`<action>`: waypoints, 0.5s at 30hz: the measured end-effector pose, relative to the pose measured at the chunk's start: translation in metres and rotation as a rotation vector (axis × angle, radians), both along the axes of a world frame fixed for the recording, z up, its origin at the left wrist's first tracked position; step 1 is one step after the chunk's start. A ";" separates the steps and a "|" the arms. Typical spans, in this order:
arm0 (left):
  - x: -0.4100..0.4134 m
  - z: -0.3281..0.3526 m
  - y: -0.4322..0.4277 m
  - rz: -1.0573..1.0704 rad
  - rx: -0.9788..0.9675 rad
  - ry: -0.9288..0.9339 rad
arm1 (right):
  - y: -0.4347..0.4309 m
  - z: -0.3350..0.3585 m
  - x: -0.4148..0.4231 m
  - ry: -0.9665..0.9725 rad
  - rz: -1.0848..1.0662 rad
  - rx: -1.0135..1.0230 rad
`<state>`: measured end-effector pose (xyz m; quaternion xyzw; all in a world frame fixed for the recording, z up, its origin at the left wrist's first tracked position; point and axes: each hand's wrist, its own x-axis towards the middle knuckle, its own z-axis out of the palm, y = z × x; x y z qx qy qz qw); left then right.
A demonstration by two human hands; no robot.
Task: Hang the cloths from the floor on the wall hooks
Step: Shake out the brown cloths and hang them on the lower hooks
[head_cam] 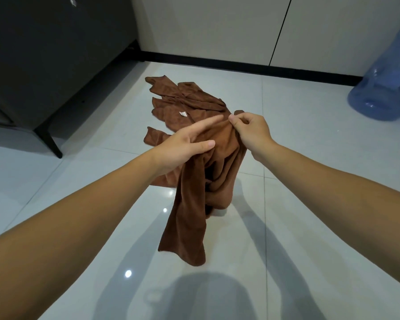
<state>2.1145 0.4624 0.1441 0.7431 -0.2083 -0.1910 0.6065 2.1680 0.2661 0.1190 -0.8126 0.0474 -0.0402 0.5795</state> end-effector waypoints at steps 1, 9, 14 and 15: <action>0.000 0.002 -0.003 -0.012 -0.007 0.015 | 0.000 0.000 0.000 0.003 -0.007 0.004; -0.007 0.005 -0.010 -0.125 0.245 0.094 | 0.002 0.017 0.005 -0.048 -0.055 0.125; -0.002 0.005 -0.010 0.103 0.171 0.101 | 0.006 0.021 0.002 0.074 0.178 0.265; 0.001 0.007 -0.008 0.194 0.065 0.143 | 0.006 0.022 0.000 0.075 0.217 0.233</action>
